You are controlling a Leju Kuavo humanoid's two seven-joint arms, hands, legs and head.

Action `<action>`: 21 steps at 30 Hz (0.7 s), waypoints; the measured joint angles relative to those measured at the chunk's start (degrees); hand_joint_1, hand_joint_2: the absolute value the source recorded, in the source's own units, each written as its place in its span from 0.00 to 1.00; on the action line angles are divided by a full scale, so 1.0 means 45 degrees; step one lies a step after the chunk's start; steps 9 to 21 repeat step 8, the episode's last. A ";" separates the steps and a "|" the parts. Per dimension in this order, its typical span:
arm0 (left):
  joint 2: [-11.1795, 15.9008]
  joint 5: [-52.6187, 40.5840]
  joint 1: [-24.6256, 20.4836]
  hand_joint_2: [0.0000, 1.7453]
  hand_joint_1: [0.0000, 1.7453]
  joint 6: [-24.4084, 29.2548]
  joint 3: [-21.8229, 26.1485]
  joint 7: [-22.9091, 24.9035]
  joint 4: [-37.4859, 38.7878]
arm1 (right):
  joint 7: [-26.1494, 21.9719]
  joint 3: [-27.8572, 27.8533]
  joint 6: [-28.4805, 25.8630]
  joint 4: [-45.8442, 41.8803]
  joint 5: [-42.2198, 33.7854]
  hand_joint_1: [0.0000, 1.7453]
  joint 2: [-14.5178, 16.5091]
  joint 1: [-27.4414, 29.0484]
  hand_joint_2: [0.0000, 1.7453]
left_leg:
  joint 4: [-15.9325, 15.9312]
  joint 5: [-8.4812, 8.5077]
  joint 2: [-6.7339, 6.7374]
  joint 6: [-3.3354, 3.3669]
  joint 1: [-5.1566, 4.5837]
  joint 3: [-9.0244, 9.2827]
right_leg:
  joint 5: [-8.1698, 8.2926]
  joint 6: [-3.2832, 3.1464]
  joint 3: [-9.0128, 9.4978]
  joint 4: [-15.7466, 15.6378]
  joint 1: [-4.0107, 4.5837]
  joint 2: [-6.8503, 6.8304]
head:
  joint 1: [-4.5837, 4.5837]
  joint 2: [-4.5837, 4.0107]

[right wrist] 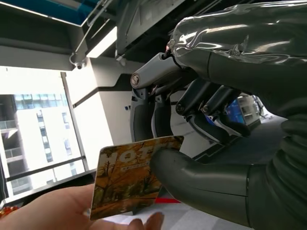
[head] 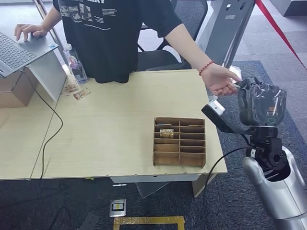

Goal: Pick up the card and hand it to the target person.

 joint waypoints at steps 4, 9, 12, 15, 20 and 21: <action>-0.0050 -0.0036 -0.0025 1.00 0.00 -0.0026 0.0000 0.0020 0.0000 | -0.0337 0.0352 0.0067 0.0964 -0.0125 1.00 0.0347 -0.0715 1.00 | 0.0000 0.0000 0.0000 0.0000 0.0000 0.0000 | 0.0000 0.0000 -0.0001 0.0001 0.0000 -0.0001 | 0.0000 0.0000; -0.0078 -0.0035 -0.0050 1.00 0.00 -0.0038 0.0000 0.0044 0.0000 | -0.0603 0.0632 0.0079 0.1878 -0.0422 1.00 0.0596 -0.1238 1.00 | 0.0000 0.0000 -0.0001 0.0000 0.0000 0.0000 | 0.0000 0.0000 0.0000 0.0001 0.0000 -0.0001 | 0.0000 0.0000; -0.0078 -0.0035 -0.0050 1.00 0.00 -0.0038 0.0000 0.0044 0.0000 | -0.0603 0.0632 0.0079 0.1878 -0.0422 1.00 0.0596 -0.1238 1.00 | 0.0000 0.0000 -0.0001 0.0000 0.0000 0.0000 | 0.0000 0.0000 0.0000 0.0001 0.0000 -0.0001 | 0.0000 0.0000; -0.0078 -0.0035 -0.0050 1.00 0.00 -0.0038 0.0000 0.0044 0.0000 | -0.0603 0.0632 0.0079 0.1878 -0.0422 1.00 0.0596 -0.1238 1.00 | 0.0000 0.0000 -0.0001 0.0000 0.0000 0.0000 | 0.0000 0.0000 0.0000 0.0001 0.0000 -0.0001 | 0.0000 0.0000; -0.0078 -0.0035 -0.0050 1.00 0.00 -0.0038 0.0000 0.0044 0.0000 | -0.0603 0.0632 0.0079 0.1878 -0.0422 1.00 0.0596 -0.1238 1.00 | 0.0000 0.0000 -0.0001 0.0000 0.0000 0.0000 | 0.0000 0.0000 0.0000 0.0001 0.0000 -0.0001 | 0.0000 0.0000; -0.0078 -0.0035 -0.0050 1.00 0.00 -0.0038 0.0000 0.0044 0.0000 | -0.0603 0.0632 0.0079 0.1878 -0.0422 1.00 0.0596 -0.1238 1.00 | 0.0000 0.0000 -0.0001 0.0000 0.0000 0.0000 | 0.0000 0.0000 0.0000 0.0001 0.0000 -0.0001 | 0.0000 0.0000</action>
